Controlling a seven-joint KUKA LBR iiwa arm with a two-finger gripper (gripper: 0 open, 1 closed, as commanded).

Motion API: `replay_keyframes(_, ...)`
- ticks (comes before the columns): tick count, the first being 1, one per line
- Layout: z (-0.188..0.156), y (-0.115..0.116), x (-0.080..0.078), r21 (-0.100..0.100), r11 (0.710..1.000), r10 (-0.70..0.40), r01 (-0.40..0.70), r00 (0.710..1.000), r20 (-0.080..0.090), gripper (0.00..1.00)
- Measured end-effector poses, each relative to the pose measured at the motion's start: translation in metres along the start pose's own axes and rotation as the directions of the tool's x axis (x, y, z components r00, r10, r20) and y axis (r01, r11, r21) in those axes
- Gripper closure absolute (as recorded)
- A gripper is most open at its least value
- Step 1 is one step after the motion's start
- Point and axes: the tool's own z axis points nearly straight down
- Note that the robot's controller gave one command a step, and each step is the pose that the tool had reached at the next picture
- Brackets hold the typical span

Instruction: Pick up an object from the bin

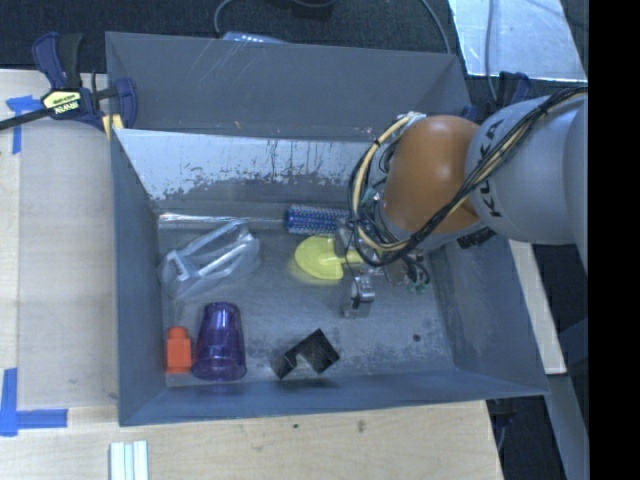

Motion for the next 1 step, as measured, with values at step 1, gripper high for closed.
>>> replay_keyframes(1, 0.0004, 0.0175, 0.003, -0.001, 0.988, 0.157, -0.157, 0.988, 0.004, 1.0)
